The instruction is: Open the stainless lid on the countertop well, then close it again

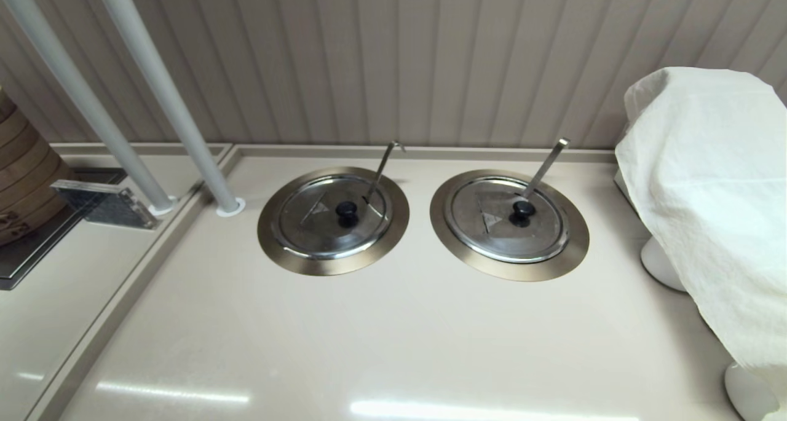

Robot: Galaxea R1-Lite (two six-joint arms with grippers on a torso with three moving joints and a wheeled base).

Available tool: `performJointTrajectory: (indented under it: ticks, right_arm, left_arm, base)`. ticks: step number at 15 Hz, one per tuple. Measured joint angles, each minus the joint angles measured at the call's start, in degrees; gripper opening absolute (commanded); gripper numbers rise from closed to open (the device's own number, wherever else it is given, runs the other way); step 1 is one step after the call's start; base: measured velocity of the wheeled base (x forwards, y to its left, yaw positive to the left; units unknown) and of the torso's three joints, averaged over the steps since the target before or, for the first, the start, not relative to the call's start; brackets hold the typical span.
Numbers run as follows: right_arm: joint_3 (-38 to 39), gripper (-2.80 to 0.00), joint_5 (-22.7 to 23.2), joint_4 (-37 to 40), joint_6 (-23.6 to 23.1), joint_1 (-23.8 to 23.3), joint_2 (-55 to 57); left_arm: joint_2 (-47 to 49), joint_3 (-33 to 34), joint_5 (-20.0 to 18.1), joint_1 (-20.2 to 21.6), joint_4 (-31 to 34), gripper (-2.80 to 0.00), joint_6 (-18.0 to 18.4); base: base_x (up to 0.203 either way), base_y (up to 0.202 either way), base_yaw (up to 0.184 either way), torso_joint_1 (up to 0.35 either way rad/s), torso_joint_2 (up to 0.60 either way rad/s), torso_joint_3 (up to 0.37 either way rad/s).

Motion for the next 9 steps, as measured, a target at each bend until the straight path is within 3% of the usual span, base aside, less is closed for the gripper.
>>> performJointTrajectory:
  ticks: [9]
  right_arm:
    - [0.09,0.00,-1.33,-0.93,1.87,0.00,-0.02]
  left_arm:
    - [0.00,0.00,-0.02,0.02,0.00,-2.80,-0.55]
  base:
    - [0.000,0.000,0.000,0.000,0.00,0.000]
